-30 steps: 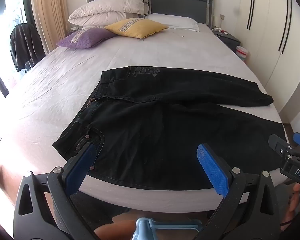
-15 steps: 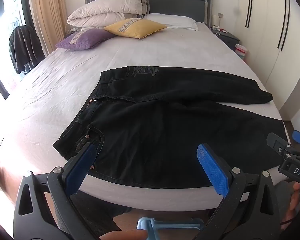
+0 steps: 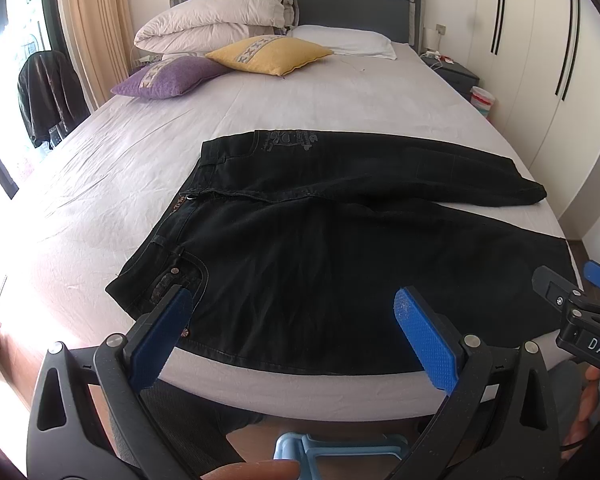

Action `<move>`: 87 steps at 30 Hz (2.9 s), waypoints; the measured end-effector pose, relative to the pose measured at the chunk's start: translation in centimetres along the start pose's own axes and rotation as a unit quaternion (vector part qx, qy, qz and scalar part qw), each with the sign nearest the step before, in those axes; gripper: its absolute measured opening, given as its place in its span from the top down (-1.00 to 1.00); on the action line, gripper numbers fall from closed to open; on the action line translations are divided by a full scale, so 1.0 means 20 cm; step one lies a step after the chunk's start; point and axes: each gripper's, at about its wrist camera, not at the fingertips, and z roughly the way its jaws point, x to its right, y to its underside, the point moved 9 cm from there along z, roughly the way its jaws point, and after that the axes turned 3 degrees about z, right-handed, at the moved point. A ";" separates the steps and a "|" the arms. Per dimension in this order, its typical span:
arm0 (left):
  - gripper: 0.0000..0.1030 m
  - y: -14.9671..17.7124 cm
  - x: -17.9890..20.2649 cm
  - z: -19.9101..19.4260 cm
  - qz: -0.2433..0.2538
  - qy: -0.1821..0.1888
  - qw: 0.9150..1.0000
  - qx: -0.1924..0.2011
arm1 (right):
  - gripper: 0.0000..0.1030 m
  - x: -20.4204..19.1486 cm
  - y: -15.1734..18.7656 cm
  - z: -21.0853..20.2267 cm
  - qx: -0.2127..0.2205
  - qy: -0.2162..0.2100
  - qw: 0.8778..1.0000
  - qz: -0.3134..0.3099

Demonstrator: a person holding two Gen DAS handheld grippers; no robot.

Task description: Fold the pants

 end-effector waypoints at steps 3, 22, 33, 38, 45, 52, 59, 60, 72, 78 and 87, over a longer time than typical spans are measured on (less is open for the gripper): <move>-1.00 0.00 0.00 0.00 0.001 0.000 1.000 0.000 | -1.00 0.00 0.00 0.00 -0.001 0.000 1.000 0.000; -1.00 0.01 -0.01 0.00 0.000 0.000 1.000 -0.002 | -1.00 -0.02 0.01 0.00 -0.001 -0.002 1.000 0.001; -1.00 0.01 -0.02 0.01 0.001 0.000 1.000 -0.003 | -1.00 -0.02 0.01 0.00 -0.002 -0.003 1.000 0.001; -1.00 0.01 -0.02 0.02 0.001 0.001 1.000 -0.003 | -1.00 -0.02 0.01 0.00 -0.002 -0.003 1.000 0.002; -1.00 0.03 -0.03 0.03 0.002 0.005 1.000 -0.007 | -1.00 -0.03 0.02 0.00 -0.002 -0.004 1.000 0.001; -1.00 0.04 -0.02 0.07 0.010 0.010 1.000 -0.018 | -1.00 -0.05 0.03 0.00 -0.003 -0.007 1.000 0.000; -1.00 0.04 -0.03 0.22 0.025 0.063 0.997 -0.045 | -1.00 -0.08 0.01 0.04 -0.004 -0.052 0.999 0.003; -1.00 0.04 -0.03 0.26 0.028 0.086 0.995 -0.052 | -1.00 -0.08 0.01 0.05 -0.005 -0.056 0.998 0.004; -1.00 -0.45 -0.26 0.73 0.126 0.083 0.988 -0.034 | -1.00 0.01 -0.30 0.38 -0.025 -0.170 0.985 -0.029; -1.00 -0.92 -0.27 1.18 0.244 0.104 0.963 -0.052 | -1.00 0.03 -0.55 0.57 -0.018 -0.207 0.974 -0.092; -1.00 -1.08 -0.26 1.82 0.334 0.134 0.921 -0.145 | -1.00 0.04 -0.66 0.90 -0.067 -0.242 0.953 -0.169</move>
